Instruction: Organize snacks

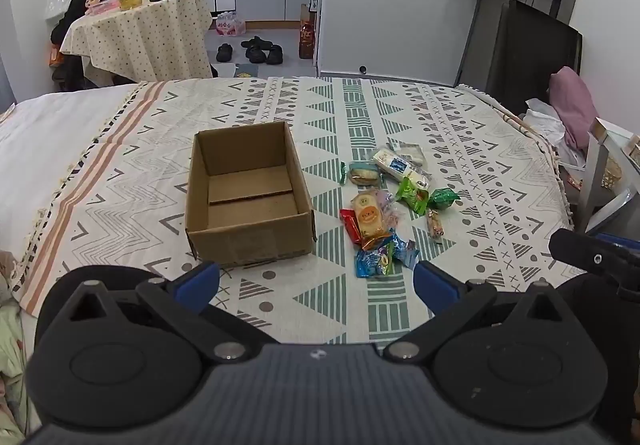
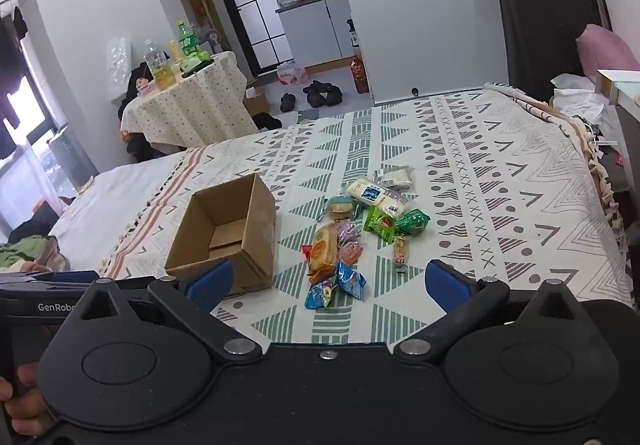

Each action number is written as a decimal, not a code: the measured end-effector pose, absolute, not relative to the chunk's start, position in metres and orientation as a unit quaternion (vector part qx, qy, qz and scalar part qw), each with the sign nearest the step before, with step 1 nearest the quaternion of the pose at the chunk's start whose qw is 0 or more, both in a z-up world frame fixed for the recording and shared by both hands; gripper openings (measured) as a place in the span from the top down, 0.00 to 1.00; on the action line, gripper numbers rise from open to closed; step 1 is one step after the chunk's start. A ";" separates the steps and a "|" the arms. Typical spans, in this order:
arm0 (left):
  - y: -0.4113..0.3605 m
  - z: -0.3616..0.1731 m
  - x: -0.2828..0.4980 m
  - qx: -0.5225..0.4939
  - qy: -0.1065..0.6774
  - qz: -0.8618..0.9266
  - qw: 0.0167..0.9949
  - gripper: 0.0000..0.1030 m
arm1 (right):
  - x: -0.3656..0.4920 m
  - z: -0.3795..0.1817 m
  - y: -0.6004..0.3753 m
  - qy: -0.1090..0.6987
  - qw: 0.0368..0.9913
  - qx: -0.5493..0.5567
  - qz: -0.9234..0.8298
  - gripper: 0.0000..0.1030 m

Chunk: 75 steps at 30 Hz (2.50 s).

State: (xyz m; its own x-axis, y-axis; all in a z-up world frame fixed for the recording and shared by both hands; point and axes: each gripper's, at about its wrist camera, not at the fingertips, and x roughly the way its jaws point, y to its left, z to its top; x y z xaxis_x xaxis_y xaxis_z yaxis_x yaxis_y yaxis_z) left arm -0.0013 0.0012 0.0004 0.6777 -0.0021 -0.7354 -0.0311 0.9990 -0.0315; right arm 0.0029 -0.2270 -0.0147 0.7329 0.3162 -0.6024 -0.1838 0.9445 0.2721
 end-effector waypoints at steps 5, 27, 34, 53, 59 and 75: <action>0.004 0.000 -0.009 -0.022 0.401 0.012 0.916 0.00 | -0.001 -0.012 -0.220 0.338 0.927 0.091 0.136 0.00; 0.015 0.005 -0.014 -0.045 0.401 0.013 0.915 0.00 | -0.009 -0.006 -0.214 0.339 0.930 0.068 0.125 0.00; 0.018 0.006 -0.019 -0.046 0.400 0.014 0.915 0.00 | -0.012 -0.005 -0.209 0.337 0.931 0.056 0.126 0.00; 0.018 0.008 -0.029 -0.049 0.397 0.015 0.916 0.00 | -0.021 -0.005 -0.204 0.339 0.931 0.045 0.129 0.00; 0.019 0.008 -0.027 -0.047 0.399 0.013 0.916 0.00 | -0.023 -0.005 -0.202 0.332 0.935 0.033 0.118 0.00; 0.020 0.004 -0.026 -0.049 0.400 0.009 0.915 0.00 | -0.022 -0.007 -0.202 0.343 0.931 0.033 0.121 0.00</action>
State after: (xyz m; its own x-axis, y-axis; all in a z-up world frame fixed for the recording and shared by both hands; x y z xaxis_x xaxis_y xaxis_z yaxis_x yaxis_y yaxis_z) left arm -0.0261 0.0202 0.0041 0.6800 -0.0233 -0.7328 -0.0550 0.9951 -0.0827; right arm -0.0215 -0.2023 -0.0068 0.7360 0.2480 -0.6299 -0.2030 0.9685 0.1442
